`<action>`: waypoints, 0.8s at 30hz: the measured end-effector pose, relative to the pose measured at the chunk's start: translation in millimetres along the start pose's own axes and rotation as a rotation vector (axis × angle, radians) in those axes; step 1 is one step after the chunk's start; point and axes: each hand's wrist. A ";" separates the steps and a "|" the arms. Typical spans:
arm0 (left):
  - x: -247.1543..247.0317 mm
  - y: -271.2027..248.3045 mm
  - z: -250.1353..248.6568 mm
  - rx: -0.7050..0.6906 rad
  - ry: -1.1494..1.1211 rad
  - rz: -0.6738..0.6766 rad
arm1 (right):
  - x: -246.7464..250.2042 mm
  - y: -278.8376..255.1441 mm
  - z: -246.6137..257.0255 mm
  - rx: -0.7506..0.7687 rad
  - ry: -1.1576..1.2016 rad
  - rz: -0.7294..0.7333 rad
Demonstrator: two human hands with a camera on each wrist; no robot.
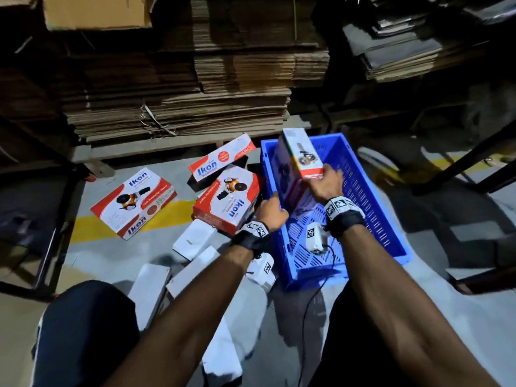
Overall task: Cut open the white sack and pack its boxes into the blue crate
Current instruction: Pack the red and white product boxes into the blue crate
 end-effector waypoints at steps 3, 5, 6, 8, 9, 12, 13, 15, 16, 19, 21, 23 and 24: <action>9.5 9.9 2.2 0.009 -0.082 -0.029 | -31.2 6.1 -0.9 0.060 -0.026 0.050; 13.6 15.4 6.6 0.015 -0.117 -0.042 | -49.4 11.2 -0.7 0.072 -0.049 0.079; 14.7 14.9 5.8 0.008 -0.123 -0.056 | -56.8 13.9 0.3 0.079 -0.066 0.103; 14.6 16.5 6.0 -0.007 -0.111 -0.065 | -78.4 30.8 -5.4 0.102 -0.105 0.124; 13.3 17.0 6.3 -0.014 -0.095 -0.061 | -80.5 32.1 -5.0 0.113 -0.119 0.136; 10.6 18.3 8.0 -0.015 -0.082 -0.058 | -78.6 35.5 -6.3 0.112 -0.090 0.195; 9.8 19.8 9.8 -0.001 -0.090 -0.057 | -76.0 34.6 -7.4 0.099 -0.058 0.217; 9.3 20.8 12.8 0.007 -0.120 -0.057 | -71.7 32.6 -11.6 0.088 0.036 0.244; 10.1 20.1 13.0 0.006 -0.139 -0.048 | -68.6 30.4 -12.4 0.086 0.072 0.248; 15.0 20.8 18.0 0.014 -0.176 0.007 | -61.6 21.7 -9.9 0.089 0.036 0.254; 23.1 22.6 29.7 0.065 -0.204 0.019 | -57.7 17.8 -2.8 0.067 -0.081 0.204; 38.2 21.4 47.8 0.102 -0.191 -0.086 | -52.1 13.5 8.7 0.062 -0.191 0.124; 47.4 20.8 59.2 0.115 -0.146 -0.153 | -50.6 11.8 14.5 0.097 -0.236 0.093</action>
Point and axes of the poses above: each hand's wrist, its own y-axis towards the middle knuckle, its own x-axis out of the back of the hand, z = x × y, and after that the axes turned 15 degrees about -y, right-handed
